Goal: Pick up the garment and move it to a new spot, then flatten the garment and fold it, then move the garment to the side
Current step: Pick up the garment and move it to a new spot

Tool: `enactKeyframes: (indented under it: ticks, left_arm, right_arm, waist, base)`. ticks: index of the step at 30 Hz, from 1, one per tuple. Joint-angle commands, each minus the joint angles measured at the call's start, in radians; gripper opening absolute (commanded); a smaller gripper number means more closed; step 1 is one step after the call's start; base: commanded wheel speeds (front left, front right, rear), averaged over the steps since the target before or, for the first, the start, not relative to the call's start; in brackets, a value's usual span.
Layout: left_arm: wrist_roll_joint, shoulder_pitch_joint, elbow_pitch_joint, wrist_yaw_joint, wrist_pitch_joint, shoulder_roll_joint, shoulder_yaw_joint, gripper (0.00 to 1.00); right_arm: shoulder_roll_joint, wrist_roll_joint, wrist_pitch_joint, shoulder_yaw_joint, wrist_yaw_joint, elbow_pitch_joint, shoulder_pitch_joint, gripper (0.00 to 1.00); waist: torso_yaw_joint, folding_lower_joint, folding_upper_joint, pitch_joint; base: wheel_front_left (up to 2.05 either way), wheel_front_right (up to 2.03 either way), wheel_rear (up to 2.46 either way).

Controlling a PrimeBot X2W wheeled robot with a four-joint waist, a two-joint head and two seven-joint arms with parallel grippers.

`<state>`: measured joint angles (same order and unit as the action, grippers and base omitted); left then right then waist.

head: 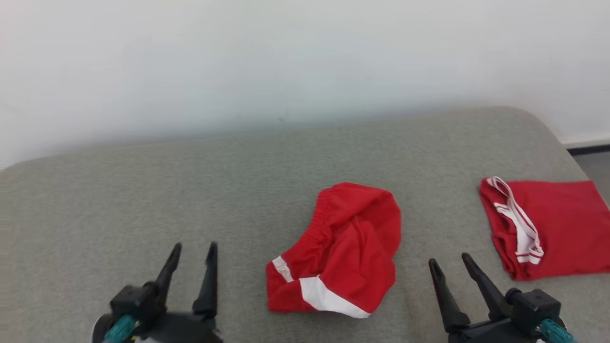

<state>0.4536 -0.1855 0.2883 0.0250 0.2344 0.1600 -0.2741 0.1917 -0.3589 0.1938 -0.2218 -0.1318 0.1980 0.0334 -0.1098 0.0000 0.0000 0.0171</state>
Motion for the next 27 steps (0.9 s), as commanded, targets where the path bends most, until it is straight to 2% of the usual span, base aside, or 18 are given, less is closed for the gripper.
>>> enactKeyframes:
  ticks: [1,5,11,19,27]
  left_arm:
    - [-0.014,0.030,-0.004,-0.006,0.010,0.008,0.009,1.00]
    - [-0.028,0.110,-0.019,-0.020,0.029,0.037,0.055,1.00]
    - [-0.063,0.222,-0.080,-0.026,0.030,0.032,0.149,1.00]
    - [-0.141,0.331,-0.131,0.032,0.031,0.011,0.201,1.00]
    - [-0.170,0.350,-0.130,0.070,0.031,-0.018,0.245,1.00]
  right_arm:
    - [-0.003,0.009,0.000,0.012,0.003,-0.006,-0.018,1.00]
    - [-0.010,0.021,-0.003,0.053,0.003,-0.011,-0.043,1.00]
    - [-0.017,0.033,-0.003,0.101,0.003,-0.010,-0.082,1.00]
    - [-0.028,0.042,-0.005,0.147,0.003,-0.004,-0.157,1.00]
    - [-0.038,0.049,-0.011,0.155,0.003,-0.020,-0.180,1.00]
  waist:
    - [0.067,0.0000,0.0000,0.043]
    - [0.089,0.0000,0.0000,0.056]
    - [0.102,0.0000,0.0000,0.067]
    - [0.098,0.0000,0.0000,0.071]
    - [0.084,0.0000,0.0000,0.069]
  base:
    - [0.00,0.00,0.00]
    - [0.00,0.00,0.00]
    - [0.00,0.00,0.00]
    - [0.00,0.00,0.00]
    - [0.00,0.00,0.00]
